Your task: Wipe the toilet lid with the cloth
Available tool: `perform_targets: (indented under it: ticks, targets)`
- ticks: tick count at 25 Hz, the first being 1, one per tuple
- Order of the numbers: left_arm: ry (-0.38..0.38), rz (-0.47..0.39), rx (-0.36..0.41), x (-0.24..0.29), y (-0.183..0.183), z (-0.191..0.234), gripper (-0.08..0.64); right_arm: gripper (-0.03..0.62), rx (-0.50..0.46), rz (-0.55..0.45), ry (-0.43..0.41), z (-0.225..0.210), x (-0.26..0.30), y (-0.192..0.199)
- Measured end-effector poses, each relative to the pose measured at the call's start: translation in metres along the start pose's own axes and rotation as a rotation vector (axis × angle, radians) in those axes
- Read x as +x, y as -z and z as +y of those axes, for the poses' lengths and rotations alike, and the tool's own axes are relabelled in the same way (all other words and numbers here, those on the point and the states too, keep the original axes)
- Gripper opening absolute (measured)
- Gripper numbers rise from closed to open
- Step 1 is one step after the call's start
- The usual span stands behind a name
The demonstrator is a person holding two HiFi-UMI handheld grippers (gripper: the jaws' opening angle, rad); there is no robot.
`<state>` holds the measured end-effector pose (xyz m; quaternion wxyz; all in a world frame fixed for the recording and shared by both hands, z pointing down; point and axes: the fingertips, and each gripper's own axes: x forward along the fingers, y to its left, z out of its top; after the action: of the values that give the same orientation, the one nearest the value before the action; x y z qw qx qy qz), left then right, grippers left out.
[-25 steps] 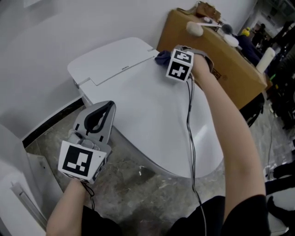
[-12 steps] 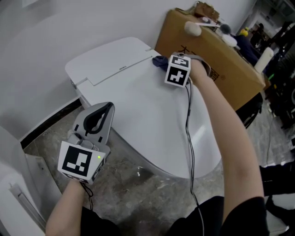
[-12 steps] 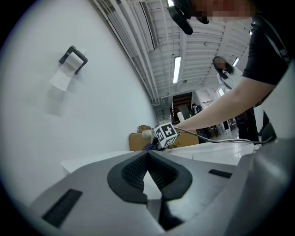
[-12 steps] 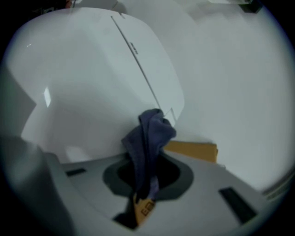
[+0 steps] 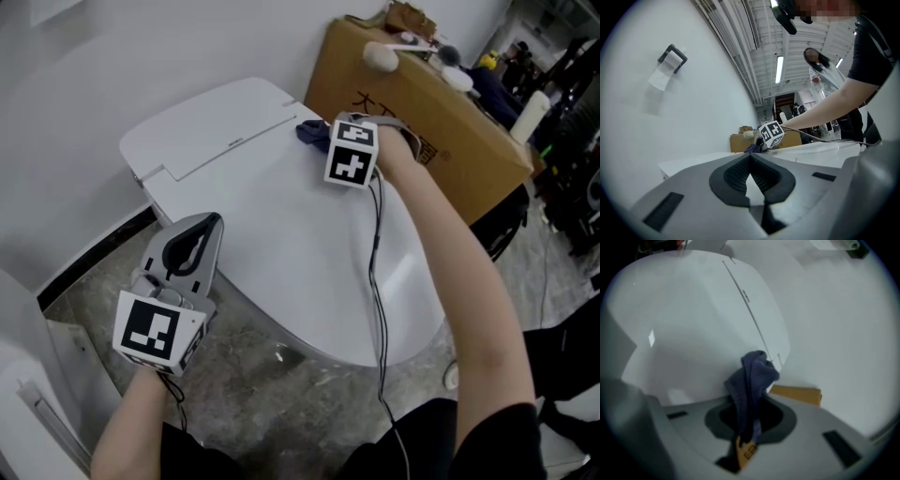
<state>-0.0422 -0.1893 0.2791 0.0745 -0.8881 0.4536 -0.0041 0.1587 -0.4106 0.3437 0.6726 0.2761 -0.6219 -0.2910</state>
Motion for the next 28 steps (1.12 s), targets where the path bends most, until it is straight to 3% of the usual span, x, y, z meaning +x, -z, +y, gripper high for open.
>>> perform_targets:
  ticks: [28]
  targets:
    - [0.01,0.009,0.007,0.003,0.006,-0.006,0.011,0.066,-0.041,-0.052,-0.008,0.069,-0.074,-0.008]
